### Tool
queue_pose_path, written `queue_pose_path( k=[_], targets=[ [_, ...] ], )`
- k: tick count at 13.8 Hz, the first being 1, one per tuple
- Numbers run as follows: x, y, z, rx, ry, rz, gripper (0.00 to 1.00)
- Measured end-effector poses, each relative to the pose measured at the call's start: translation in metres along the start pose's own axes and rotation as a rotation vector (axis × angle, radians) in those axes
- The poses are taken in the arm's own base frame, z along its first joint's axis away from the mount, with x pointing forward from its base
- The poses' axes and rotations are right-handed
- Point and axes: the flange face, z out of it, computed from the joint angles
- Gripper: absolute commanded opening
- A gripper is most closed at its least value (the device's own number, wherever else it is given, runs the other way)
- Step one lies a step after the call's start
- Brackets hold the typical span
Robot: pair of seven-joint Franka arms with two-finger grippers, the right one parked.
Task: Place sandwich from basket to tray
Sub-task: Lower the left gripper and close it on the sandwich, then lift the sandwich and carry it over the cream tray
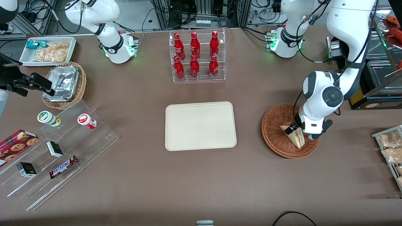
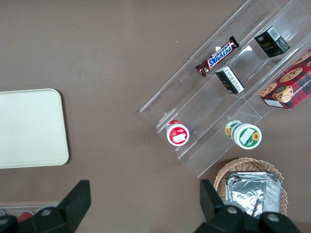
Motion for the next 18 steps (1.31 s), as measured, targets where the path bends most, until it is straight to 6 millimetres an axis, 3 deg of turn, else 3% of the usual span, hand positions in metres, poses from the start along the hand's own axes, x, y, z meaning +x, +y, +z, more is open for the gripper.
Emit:
queue_pose_path(
  k=[6,10,12,18],
  targets=[
    [0.010,0.010,-0.016,-0.012,0.012,-0.001,0.09],
    [0.003,0.039,-0.047,0.016,-0.012,0.047,0.09],
    [-0.019,0.060,-0.058,0.021,-0.012,0.132,0.08],
    [-0.121,0.132,-0.056,0.055,-0.037,0.401,0.08]
  ],
)
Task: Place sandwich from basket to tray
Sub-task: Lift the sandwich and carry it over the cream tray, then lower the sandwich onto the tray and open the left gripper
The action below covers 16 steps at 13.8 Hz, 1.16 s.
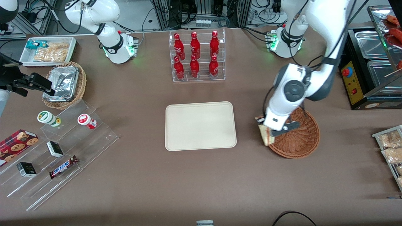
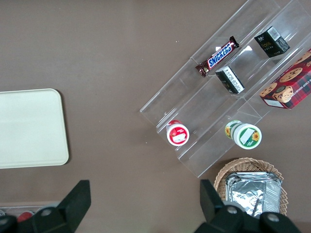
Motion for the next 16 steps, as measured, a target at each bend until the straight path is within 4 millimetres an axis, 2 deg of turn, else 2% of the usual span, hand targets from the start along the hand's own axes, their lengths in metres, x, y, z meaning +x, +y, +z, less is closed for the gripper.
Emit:
queue_pose_path(
  k=[4,7,13,16],
  targets=[
    [-0.028,0.084,0.002,0.019,-0.024,0.097,0.08],
    [-0.049,0.133,0.013,0.009,-0.018,0.092,0.07],
    [-0.084,0.211,0.038,-0.016,-0.010,0.052,0.07],
    [-0.107,0.243,0.047,-0.028,-0.006,0.045,0.07]
  ],
)
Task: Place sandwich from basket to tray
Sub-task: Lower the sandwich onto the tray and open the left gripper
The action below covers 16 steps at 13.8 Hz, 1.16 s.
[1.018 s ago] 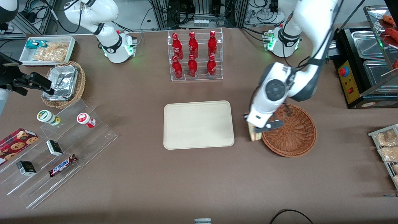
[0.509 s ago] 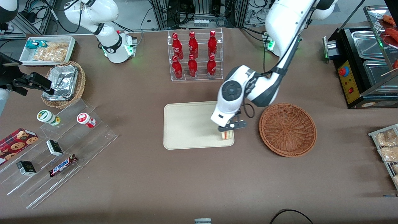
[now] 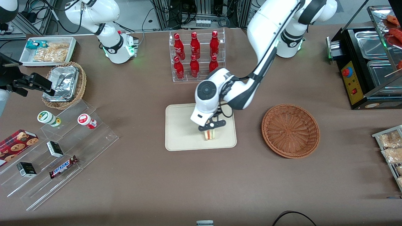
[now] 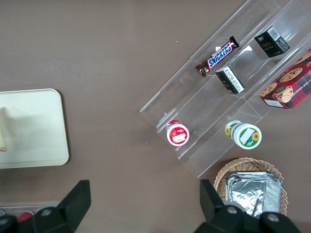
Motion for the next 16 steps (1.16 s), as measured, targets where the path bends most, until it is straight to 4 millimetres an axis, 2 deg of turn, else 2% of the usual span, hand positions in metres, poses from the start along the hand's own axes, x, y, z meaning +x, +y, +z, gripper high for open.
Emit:
queue_pose_path(
  k=[3,4,5,6,12,16],
  targets=[
    [-0.014,0.017,0.005,-0.006,0.003,0.006,0.10],
    [-0.015,0.019,0.006,-0.006,0.003,0.007,0.29],
    [-0.015,0.019,0.008,-0.005,0.002,0.008,0.83],
    [-0.015,0.019,0.009,-0.004,0.002,0.007,1.00],
    [-0.004,0.018,0.000,-0.018,0.020,-0.007,1.00],
    [0.009,0.018,-0.041,-0.056,0.057,-0.020,1.00]
  ],
)
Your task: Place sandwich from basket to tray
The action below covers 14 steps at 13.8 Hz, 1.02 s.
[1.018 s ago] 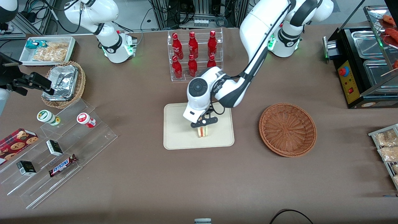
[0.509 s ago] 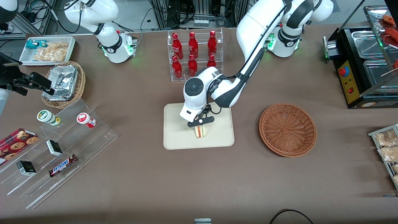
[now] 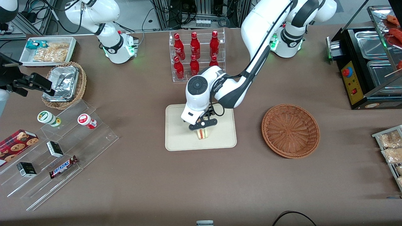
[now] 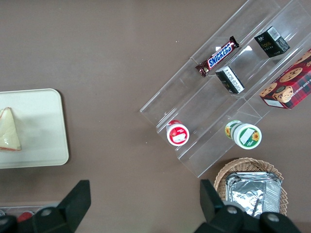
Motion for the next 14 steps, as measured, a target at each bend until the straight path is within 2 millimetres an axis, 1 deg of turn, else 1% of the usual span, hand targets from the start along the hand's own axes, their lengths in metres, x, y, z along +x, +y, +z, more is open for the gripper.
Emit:
queue_pose_path(
  k=[3,5,6,7,8,10,14],
  targets=[
    [0.021,-0.023,-0.029,0.056,-0.019,0.026,1.00],
    [0.041,-0.043,-0.043,0.084,-0.028,0.030,1.00],
    [0.053,-0.056,-0.051,0.096,-0.035,0.032,1.00],
    [0.064,-0.073,-0.058,0.110,-0.047,0.040,1.00],
    [0.076,-0.094,-0.064,0.125,-0.061,0.043,1.00],
    [0.090,-0.131,-0.071,0.143,-0.081,0.059,1.00],
    [0.120,-0.215,-0.087,0.152,-0.121,0.143,1.00]
  ],
)
